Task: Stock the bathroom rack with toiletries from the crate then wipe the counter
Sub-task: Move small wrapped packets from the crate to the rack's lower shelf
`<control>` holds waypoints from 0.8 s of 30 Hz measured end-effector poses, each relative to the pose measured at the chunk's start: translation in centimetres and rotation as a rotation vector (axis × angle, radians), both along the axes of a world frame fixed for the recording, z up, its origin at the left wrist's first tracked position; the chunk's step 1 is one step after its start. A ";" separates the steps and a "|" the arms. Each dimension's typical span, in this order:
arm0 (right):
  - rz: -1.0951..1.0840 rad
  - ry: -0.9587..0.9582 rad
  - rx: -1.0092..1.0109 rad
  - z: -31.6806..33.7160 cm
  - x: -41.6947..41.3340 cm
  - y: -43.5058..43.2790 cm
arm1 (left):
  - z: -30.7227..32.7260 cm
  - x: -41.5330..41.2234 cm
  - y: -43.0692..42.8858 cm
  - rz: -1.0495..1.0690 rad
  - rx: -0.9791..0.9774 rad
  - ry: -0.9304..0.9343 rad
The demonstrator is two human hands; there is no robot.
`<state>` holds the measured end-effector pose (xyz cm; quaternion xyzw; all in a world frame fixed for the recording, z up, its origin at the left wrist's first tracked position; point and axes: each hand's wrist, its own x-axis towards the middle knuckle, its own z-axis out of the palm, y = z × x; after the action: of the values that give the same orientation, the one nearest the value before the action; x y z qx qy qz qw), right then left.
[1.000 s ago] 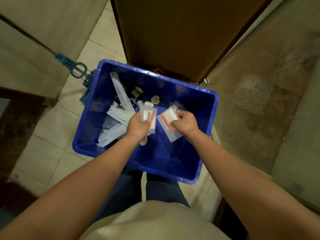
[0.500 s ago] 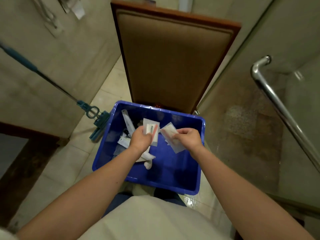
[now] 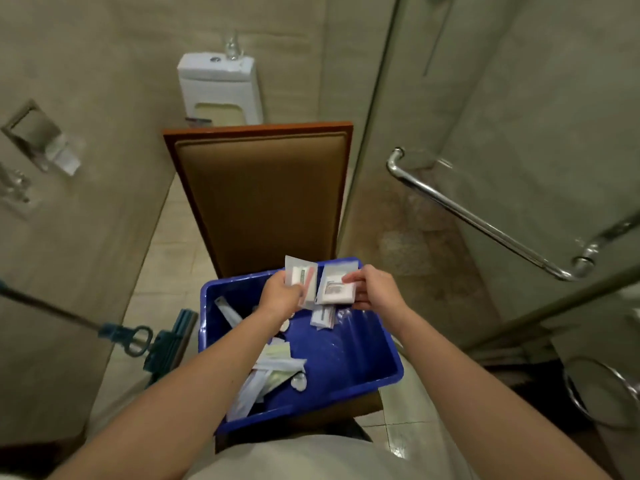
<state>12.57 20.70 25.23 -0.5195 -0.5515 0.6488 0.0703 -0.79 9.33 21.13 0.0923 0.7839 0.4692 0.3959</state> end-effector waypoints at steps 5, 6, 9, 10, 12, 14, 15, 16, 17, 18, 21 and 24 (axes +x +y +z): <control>-0.190 0.075 0.187 1.2 4.7 -3.4 | 1.4 2.6 -0.3 -0.143 0.062 -0.012; -0.228 0.069 0.206 1.2 5.9 -4.2 | 1.6 3.4 -0.4 -0.175 0.073 -0.029; -0.330 0.051 0.233 1.4 9.3 -6.2 | 2.1 6.3 -0.4 -0.266 0.112 -0.080; -0.372 0.051 0.234 1.4 10.5 -6.8 | 2.3 7.5 -0.4 -0.305 0.122 -0.089; -0.471 0.049 0.246 1.7 13.5 -8.2 | 2.9 10.5 -0.5 -0.395 0.149 -0.094; -0.574 0.035 0.272 2.0 16.5 -9.3 | 3.3 13.4 -0.5 -0.475 0.171 -0.113; -0.625 0.015 0.288 2.2 18.0 -9.8 | 3.5 14.9 -0.5 -0.511 0.180 -0.119; -0.671 -0.017 0.316 2.4 19.5 -10.2 | 3.8 16.2 -0.5 -0.545 0.189 -0.112; -0.709 -0.061 0.358 2.6 21.0 -10.7 | 4.1 17.6 -0.5 -0.575 0.199 -0.097; -0.736 -0.113 0.406 2.9 22.4 -11.0 | 4.4 18.9 -0.6 -0.599 0.205 -0.081; -0.776 -0.249 0.509 3.8 26.3 -12.4 | 5.1 22.8 -0.7 -0.657 0.219 -0.081; -0.792 -0.322 0.559 4.3 29.5 -13.9 | 5.7 27.1 -1.0 -0.731 0.232 -0.102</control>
<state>42.12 6.85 29.54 -0.7434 -0.4688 0.3118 0.3611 26.35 8.35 26.82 0.3865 0.6203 0.3868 0.5624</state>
